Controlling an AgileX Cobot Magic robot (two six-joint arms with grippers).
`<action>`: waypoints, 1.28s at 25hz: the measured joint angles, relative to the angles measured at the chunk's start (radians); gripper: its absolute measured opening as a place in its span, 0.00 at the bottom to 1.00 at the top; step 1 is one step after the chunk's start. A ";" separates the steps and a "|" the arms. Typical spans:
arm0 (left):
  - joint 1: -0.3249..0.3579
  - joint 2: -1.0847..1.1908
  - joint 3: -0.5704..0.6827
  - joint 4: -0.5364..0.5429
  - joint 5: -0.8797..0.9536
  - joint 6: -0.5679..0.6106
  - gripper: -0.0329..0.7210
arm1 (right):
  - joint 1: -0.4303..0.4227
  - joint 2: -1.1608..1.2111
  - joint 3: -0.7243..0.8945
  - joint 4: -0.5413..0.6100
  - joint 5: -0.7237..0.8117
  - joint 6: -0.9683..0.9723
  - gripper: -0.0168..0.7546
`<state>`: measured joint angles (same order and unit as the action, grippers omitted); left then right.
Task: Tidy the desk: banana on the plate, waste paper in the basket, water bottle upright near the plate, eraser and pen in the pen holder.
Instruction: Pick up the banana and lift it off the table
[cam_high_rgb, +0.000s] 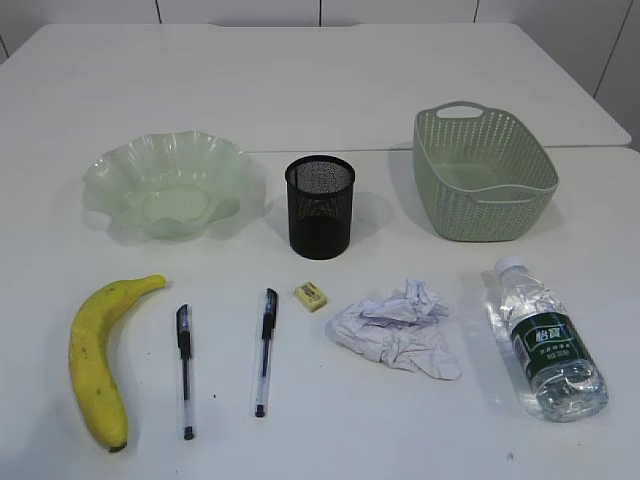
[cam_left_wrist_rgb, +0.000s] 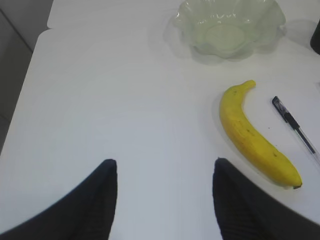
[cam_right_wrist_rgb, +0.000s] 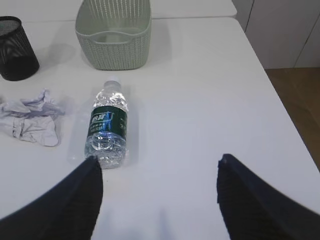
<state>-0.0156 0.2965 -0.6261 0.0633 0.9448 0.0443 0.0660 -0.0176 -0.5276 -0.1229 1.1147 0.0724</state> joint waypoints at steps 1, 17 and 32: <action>0.000 0.007 0.000 0.002 -0.003 0.000 0.61 | 0.000 0.000 -0.005 0.002 -0.003 0.000 0.71; 0.000 0.094 0.000 0.002 0.020 0.000 0.61 | 0.000 0.415 -0.158 0.014 -0.069 0.000 0.71; -0.008 0.275 -0.103 -0.035 0.099 0.000 0.61 | 0.000 0.627 -0.185 0.021 -0.148 0.039 0.71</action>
<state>-0.0238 0.5714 -0.7289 0.0281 1.0442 0.0443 0.0660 0.6091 -0.7131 -0.1020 0.9663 0.1111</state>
